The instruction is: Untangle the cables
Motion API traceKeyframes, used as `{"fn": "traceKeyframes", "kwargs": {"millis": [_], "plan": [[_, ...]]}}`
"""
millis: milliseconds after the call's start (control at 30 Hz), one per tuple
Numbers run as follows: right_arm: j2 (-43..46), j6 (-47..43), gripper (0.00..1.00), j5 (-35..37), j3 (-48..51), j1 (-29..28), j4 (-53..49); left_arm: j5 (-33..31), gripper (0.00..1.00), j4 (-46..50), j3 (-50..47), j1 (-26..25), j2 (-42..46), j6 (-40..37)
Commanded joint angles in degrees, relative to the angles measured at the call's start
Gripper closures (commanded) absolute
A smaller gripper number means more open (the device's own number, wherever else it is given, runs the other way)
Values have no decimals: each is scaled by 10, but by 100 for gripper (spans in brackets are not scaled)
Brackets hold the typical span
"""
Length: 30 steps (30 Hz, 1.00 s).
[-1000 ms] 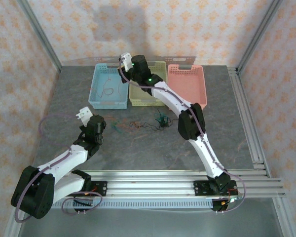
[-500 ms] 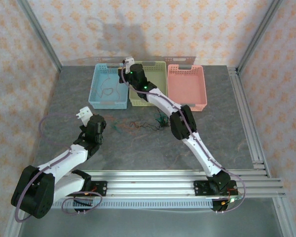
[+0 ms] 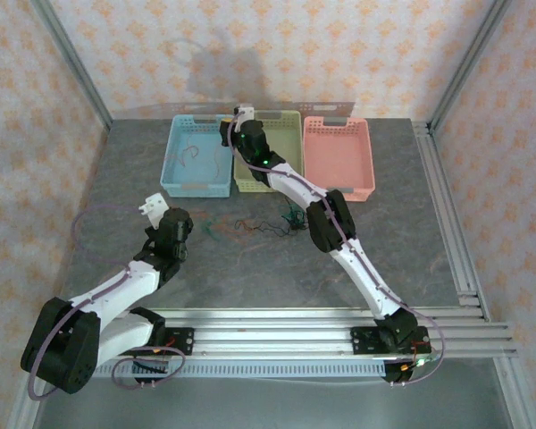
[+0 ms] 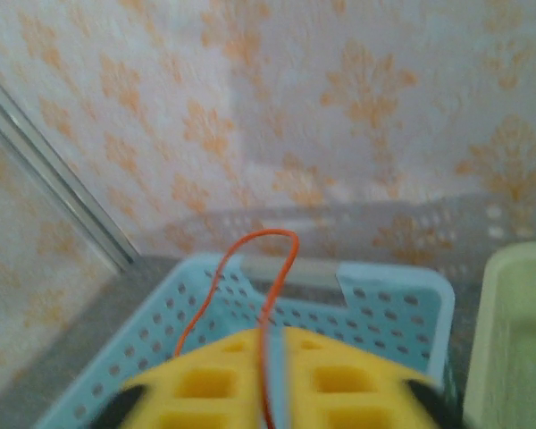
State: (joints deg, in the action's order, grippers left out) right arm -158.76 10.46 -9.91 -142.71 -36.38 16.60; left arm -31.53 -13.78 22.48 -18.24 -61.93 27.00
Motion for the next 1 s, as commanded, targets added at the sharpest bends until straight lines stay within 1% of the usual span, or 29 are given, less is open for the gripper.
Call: {"fn": "traceKeyframes", "kwargs": {"millis": [0, 33, 133, 200, 267, 433, 533, 633, 733, 833, 900, 967], "plan": [[21, -20, 68, -54, -1, -4, -12, -3, 100, 6, 18, 5, -1, 1], [29, -45, 60, -69, -2, -6, -31, -2, 100, 7, 18, 5, -1, 1], [70, -108, 47, -70, 2, -13, -86, 0, 100, 4, 16, 6, 1, -1], [117, -121, 43, -73, 42, -14, -85, 1, 100, 1, 14, 5, 6, -1], [184, -128, 42, -74, 132, -14, -41, 2, 100, -3, 10, 5, 10, -3], [373, -196, 43, -97, 423, -11, 104, 4, 100, -9, 5, 5, 16, -3], [449, -202, 44, -139, 579, 3, 180, 6, 100, -10, 4, 5, 17, -4], [494, -212, 45, -180, 697, 12, 227, 18, 100, -17, 0, 5, 24, -8], [517, -240, 46, -228, 771, 11, 227, 26, 100, -29, -10, 5, 37, -11], [534, -275, 46, -278, 828, 10, 201, 27, 100, -36, -17, 5, 45, -11], [543, -310, 47, -284, 853, 9, 170, 29, 100, -35, -16, 5, 45, -12], [551, -359, 48, -264, 874, 7, 130, 28, 100, -34, -16, 6, 44, -12]]}}
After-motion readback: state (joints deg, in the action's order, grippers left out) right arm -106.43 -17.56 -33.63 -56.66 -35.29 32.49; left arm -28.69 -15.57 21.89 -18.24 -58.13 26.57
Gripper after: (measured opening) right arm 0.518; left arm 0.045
